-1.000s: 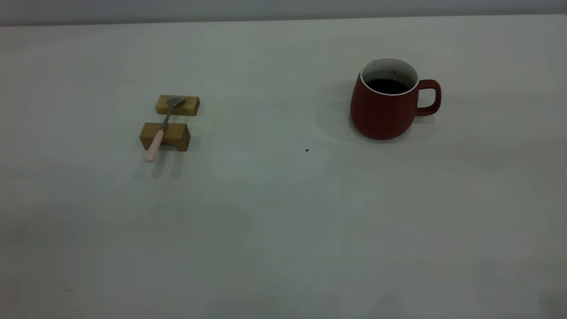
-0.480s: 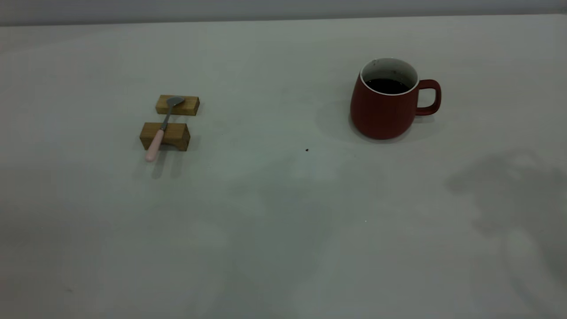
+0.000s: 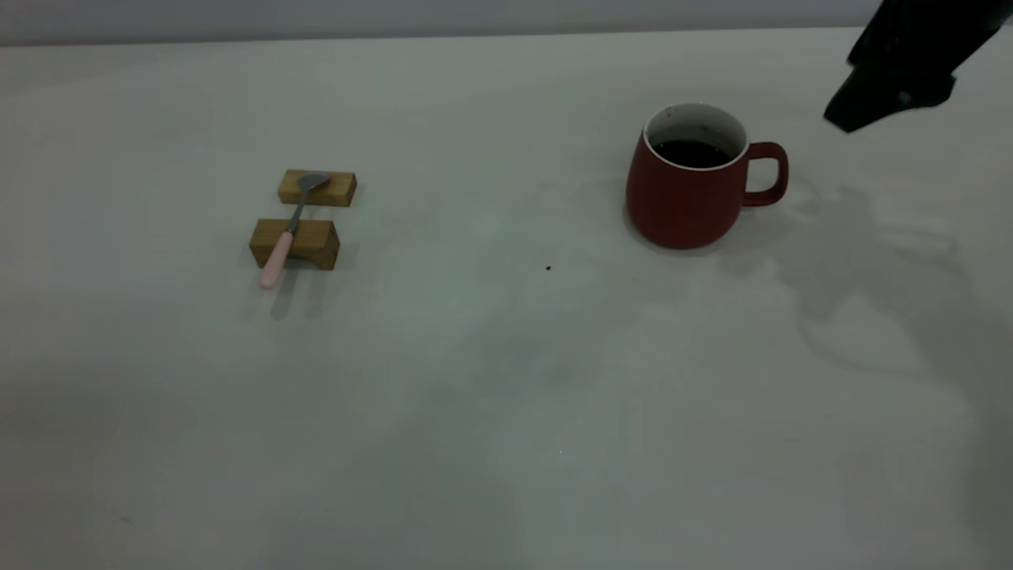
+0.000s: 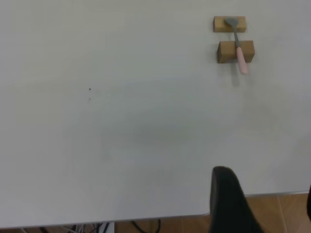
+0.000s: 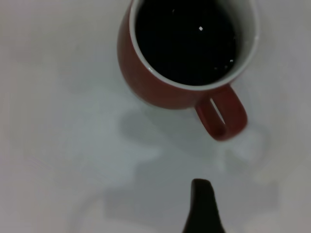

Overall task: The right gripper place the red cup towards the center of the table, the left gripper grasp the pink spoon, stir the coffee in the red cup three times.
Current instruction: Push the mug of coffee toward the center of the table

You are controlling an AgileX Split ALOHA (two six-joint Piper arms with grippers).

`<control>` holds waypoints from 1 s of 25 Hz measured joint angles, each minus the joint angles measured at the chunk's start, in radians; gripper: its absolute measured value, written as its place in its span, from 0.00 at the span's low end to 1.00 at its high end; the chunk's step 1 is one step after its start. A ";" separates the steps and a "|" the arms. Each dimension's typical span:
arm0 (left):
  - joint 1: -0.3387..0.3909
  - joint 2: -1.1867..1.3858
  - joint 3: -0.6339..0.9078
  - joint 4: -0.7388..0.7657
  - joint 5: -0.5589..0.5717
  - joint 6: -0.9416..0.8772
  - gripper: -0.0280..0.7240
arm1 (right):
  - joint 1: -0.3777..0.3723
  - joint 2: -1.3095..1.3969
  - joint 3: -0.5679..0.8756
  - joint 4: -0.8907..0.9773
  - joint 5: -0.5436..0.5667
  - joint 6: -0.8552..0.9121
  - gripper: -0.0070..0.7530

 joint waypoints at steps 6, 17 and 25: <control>0.000 0.000 0.000 0.000 0.000 0.000 0.65 | -0.039 0.175 -0.138 0.203 0.102 -0.411 0.79; 0.000 0.000 0.000 0.000 0.000 0.000 0.65 | -0.054 0.310 -0.185 0.387 0.112 -0.521 0.79; 0.000 0.000 0.000 0.000 0.000 0.000 0.65 | -0.025 0.375 -0.249 0.423 0.092 -0.522 0.79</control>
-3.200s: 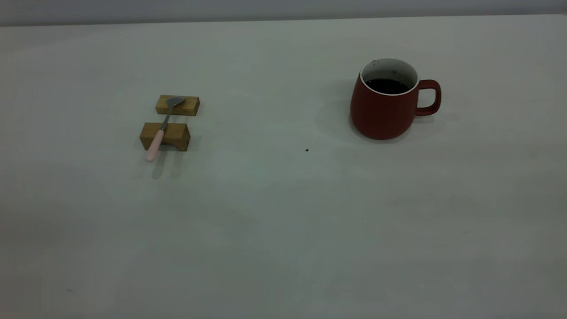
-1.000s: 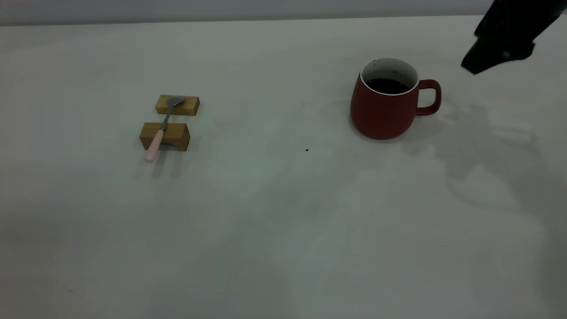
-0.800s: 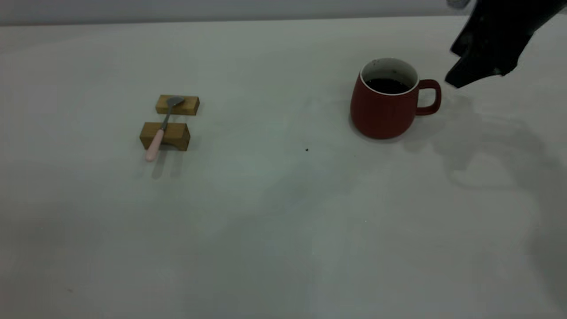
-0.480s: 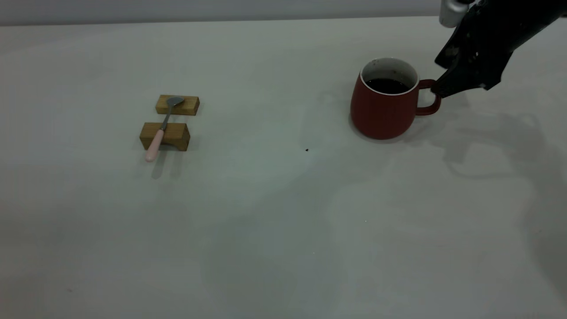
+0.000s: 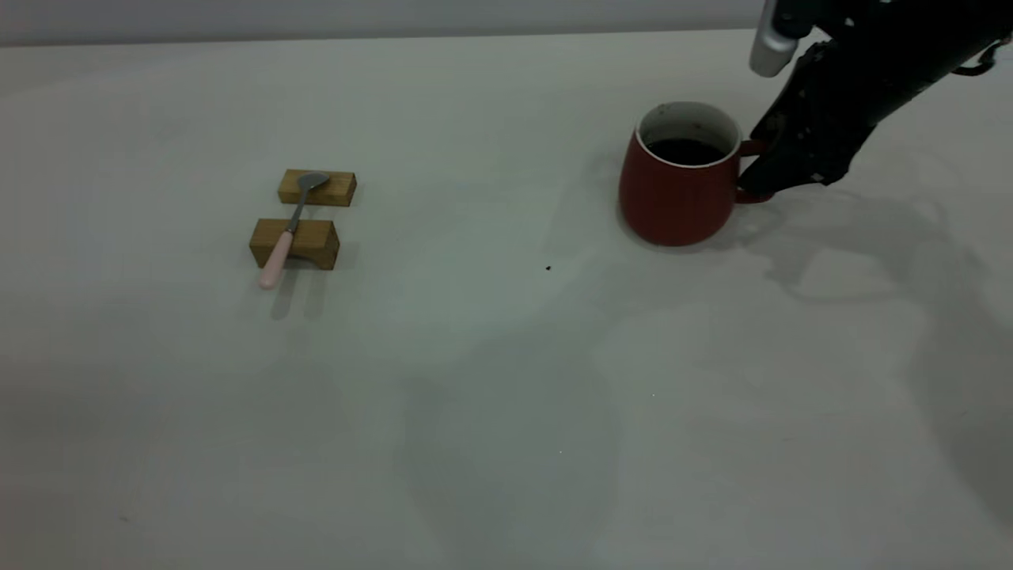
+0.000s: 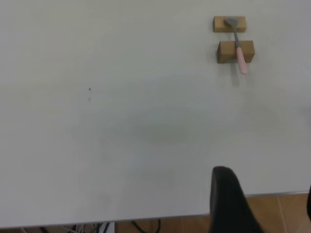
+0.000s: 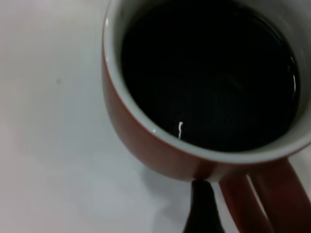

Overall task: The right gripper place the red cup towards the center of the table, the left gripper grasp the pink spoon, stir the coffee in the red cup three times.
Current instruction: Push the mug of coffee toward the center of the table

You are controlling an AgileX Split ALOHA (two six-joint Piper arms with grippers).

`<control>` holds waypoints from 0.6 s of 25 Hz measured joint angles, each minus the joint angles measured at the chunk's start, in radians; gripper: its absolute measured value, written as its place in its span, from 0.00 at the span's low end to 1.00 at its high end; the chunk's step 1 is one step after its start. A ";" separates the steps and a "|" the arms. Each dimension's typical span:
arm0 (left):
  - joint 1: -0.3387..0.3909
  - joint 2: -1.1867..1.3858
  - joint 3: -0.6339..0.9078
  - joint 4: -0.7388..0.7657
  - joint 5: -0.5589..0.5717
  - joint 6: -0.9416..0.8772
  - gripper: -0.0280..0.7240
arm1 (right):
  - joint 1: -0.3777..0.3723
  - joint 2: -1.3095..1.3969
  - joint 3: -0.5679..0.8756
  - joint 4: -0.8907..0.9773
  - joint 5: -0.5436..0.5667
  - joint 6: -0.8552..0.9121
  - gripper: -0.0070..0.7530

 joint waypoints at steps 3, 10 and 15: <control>0.000 0.000 0.000 0.000 0.000 0.000 0.65 | 0.021 0.007 -0.006 0.002 0.000 0.000 0.79; 0.000 0.000 0.000 0.000 0.000 0.000 0.65 | 0.097 0.007 -0.009 0.005 -0.016 0.000 0.79; 0.000 0.000 0.000 0.000 0.000 0.000 0.65 | 0.169 0.034 -0.052 0.026 -0.020 0.000 0.79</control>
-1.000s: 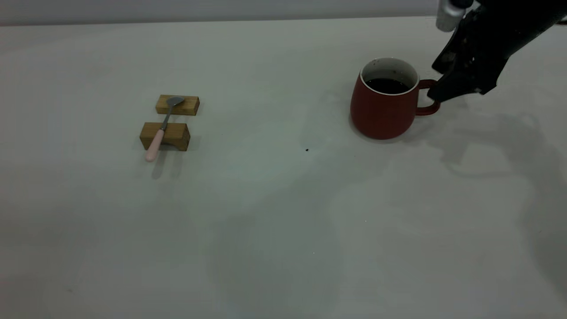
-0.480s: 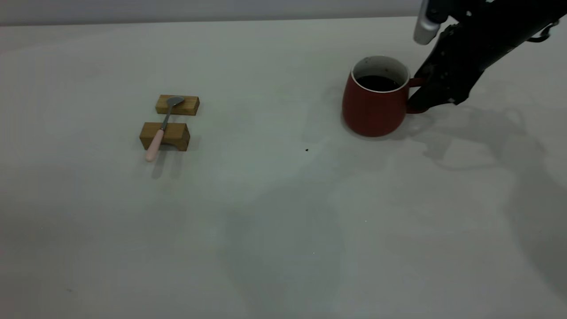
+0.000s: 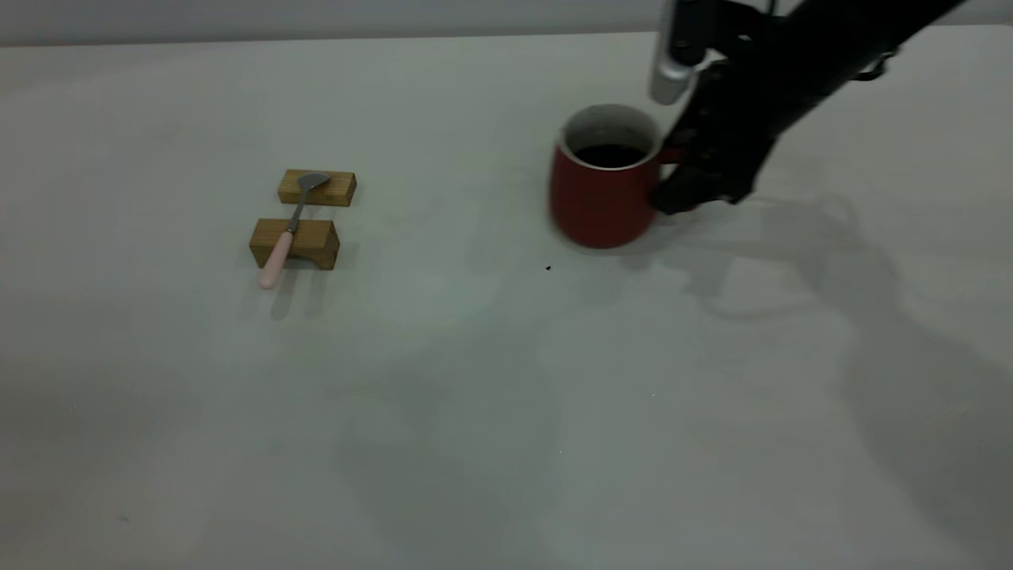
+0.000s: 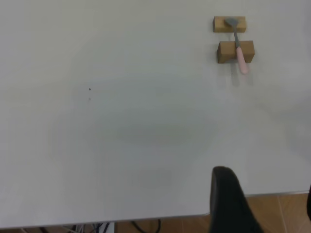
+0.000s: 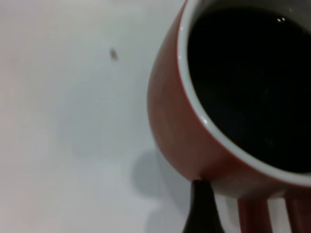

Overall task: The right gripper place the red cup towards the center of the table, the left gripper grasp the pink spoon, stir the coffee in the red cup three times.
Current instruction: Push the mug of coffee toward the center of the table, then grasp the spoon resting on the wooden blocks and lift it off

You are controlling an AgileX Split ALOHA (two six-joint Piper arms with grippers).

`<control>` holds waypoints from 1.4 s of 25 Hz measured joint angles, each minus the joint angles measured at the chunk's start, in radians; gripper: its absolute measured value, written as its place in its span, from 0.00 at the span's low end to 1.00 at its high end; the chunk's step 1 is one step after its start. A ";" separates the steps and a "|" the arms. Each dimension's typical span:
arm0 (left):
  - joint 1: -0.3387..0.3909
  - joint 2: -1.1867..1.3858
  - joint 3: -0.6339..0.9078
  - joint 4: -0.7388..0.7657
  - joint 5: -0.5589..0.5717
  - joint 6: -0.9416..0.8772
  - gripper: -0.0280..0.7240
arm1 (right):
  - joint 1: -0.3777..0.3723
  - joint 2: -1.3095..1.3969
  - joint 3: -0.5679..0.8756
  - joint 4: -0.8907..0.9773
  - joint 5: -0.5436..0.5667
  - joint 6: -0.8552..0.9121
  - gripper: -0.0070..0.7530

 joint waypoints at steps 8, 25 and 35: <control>0.000 0.000 0.000 0.000 0.000 0.000 0.65 | 0.101 0.030 -0.085 0.060 0.004 0.000 0.79; 0.000 0.000 0.000 0.000 0.000 0.000 0.65 | -0.004 -0.095 -0.035 0.089 0.104 0.307 0.78; 0.000 0.000 0.000 0.000 0.000 0.000 0.65 | -0.018 -0.524 0.152 -0.704 0.378 1.778 0.78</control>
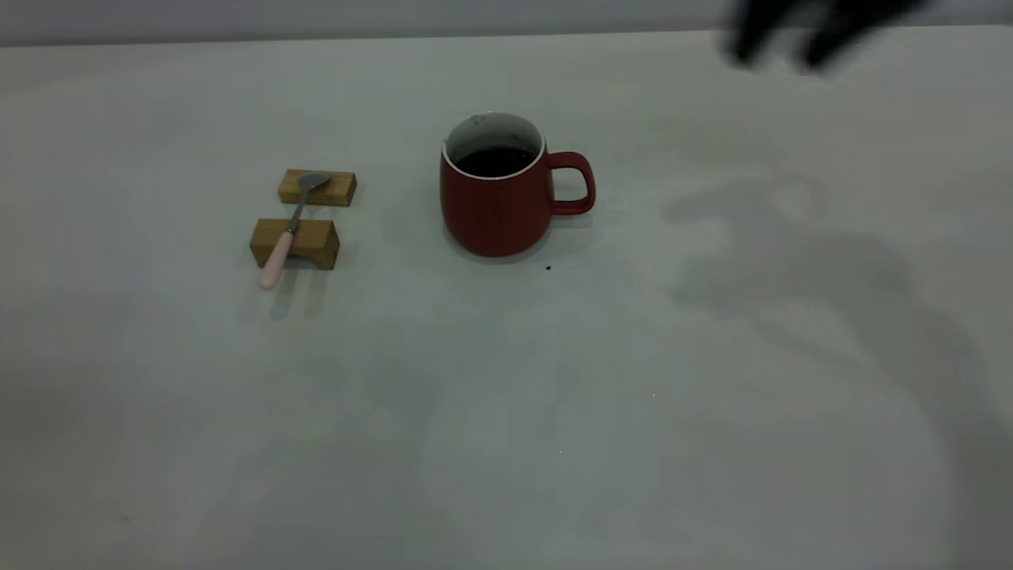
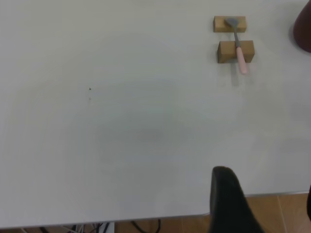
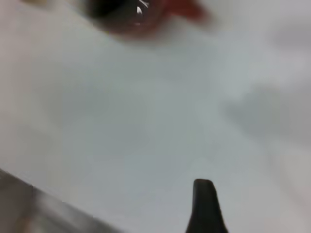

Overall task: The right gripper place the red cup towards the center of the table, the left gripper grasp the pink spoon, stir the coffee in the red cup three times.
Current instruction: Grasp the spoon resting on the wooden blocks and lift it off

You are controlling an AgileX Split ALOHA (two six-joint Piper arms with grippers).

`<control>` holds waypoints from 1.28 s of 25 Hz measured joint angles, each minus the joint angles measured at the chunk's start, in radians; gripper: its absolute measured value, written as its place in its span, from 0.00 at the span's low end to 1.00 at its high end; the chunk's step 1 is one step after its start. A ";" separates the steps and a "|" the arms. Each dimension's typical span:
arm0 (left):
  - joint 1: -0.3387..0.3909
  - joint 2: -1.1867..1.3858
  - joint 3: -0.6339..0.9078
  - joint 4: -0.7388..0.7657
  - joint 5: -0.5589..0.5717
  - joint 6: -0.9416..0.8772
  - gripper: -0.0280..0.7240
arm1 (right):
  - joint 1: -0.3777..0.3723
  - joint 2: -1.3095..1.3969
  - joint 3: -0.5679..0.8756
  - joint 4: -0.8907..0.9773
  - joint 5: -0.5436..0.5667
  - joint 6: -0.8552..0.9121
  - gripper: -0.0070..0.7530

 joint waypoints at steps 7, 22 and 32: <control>0.000 0.000 0.000 0.000 0.000 0.000 0.65 | 0.009 -0.358 0.281 -0.381 0.172 0.371 0.78; 0.000 0.000 0.000 0.000 0.000 0.000 0.65 | -0.082 -1.086 0.748 -0.398 0.250 0.392 0.78; 0.000 0.000 0.000 0.000 0.000 0.000 0.65 | -0.082 -1.605 0.793 -0.420 0.262 0.396 0.78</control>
